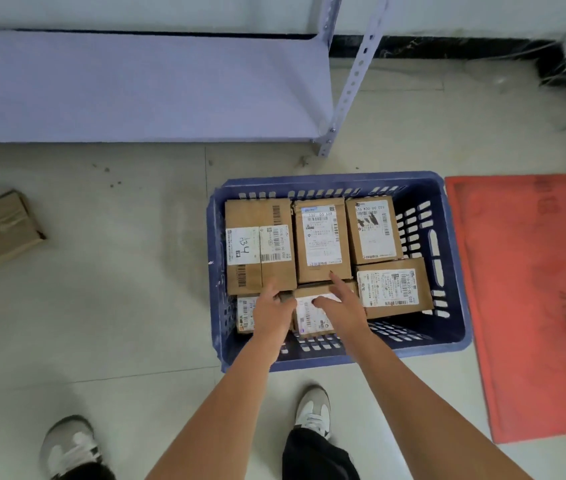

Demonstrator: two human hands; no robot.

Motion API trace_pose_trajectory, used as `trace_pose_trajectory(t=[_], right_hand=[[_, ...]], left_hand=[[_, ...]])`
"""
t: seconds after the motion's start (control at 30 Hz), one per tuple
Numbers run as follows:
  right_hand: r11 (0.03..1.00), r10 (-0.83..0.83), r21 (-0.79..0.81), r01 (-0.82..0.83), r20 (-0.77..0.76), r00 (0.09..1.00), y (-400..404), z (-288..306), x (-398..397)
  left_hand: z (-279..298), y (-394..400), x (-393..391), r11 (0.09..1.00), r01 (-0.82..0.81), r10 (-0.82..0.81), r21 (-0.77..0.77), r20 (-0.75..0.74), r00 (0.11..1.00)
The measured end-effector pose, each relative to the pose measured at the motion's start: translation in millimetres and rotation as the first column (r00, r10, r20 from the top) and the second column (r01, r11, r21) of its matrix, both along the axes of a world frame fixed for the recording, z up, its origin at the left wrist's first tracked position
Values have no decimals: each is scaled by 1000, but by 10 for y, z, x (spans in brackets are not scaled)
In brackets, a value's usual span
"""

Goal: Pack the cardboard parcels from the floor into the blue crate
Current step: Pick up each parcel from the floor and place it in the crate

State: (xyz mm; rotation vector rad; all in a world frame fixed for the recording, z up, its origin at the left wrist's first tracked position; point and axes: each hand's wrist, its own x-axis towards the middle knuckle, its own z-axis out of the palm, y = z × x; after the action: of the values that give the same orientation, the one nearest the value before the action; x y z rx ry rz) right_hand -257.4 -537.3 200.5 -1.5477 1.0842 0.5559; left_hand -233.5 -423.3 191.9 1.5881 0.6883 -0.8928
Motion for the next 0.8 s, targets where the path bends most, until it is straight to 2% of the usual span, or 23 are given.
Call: trace_pose_trajectory(t=[0.1, 0.2, 0.37, 0.6, 0.8], right_hand=[[1000, -16, 27, 14, 73, 997, 450, 340, 252], [998, 22, 60, -30, 130, 991, 1065, 630, 565], [983, 101, 127, -134, 240, 965, 2405, 962, 1018], [946, 169, 226, -233, 268, 948, 4452, 1114, 1310], [869, 336, 292, -399, 242, 910, 5855, 886, 1265]], left_hand=[[368, 414, 243, 998, -4, 12, -66, 108, 994], [665, 1063, 559, 992, -71, 85, -101, 145, 986], [1007, 2640, 951, 975, -197, 214, -105, 189, 958], [1163, 4845, 1003, 926, -369, 377, -77, 211, 902], [984, 6155, 707, 826, -560, 559, -56, 204, 804]])
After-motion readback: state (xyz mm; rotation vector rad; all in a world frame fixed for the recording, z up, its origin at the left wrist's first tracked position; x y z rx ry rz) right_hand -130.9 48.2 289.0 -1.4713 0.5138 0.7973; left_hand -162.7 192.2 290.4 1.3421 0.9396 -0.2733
